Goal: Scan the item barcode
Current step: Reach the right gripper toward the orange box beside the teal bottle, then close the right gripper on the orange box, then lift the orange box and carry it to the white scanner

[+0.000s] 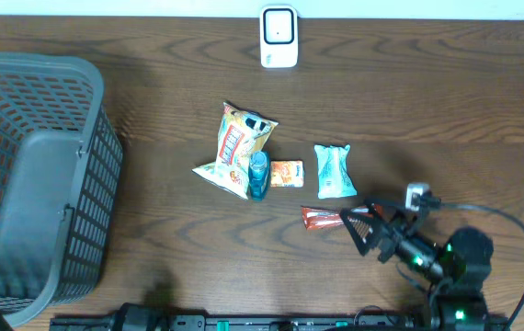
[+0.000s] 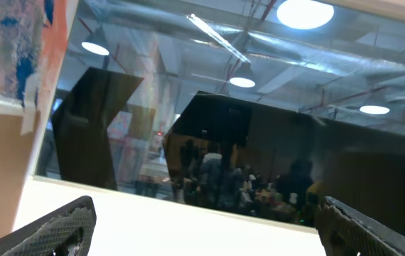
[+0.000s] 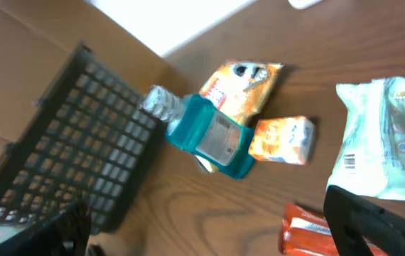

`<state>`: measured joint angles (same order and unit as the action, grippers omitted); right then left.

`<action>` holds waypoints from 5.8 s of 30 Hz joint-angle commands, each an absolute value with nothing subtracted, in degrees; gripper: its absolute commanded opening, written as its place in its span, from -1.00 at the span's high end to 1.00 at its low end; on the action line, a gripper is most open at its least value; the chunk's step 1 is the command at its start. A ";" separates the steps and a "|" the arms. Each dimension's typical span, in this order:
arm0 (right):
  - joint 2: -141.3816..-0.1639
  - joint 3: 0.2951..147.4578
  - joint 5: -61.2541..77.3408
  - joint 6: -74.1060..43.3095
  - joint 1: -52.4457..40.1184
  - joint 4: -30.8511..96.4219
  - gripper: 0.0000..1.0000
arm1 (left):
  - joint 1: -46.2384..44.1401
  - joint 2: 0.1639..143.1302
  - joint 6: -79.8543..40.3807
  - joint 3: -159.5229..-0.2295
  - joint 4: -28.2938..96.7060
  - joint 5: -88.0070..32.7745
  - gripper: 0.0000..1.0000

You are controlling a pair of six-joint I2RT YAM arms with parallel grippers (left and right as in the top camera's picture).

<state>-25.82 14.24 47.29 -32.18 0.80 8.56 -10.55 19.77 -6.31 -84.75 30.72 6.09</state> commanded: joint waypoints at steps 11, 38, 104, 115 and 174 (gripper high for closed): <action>-81.12 45.89 26.94 -14.48 -21.96 15.88 -0.98 | -10.31 18.41 -11.97 -84.49 30.50 5.17 -0.96; -100.60 46.17 21.71 -32.34 -20.34 -1.56 -0.60 | -10.31 0.27 -11.92 -67.72 24.05 10.13 -0.96; -77.76 46.17 73.08 -35.11 0.67 39.22 0.98 | -9.13 0.19 -20.23 -46.96 12.14 -0.01 -0.96; -60.55 46.17 57.10 -36.88 0.71 45.41 0.97 | -9.13 2.72 -20.25 -34.06 19.88 -0.93 -0.96; -58.61 46.17 54.08 -39.03 0.67 55.00 0.97 | -9.13 0.99 -18.52 -1.96 5.87 6.33 -0.96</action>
<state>-58.96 46.17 53.80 -40.29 0.54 55.66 -9.39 0.97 -19.42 -3.46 6.35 3.99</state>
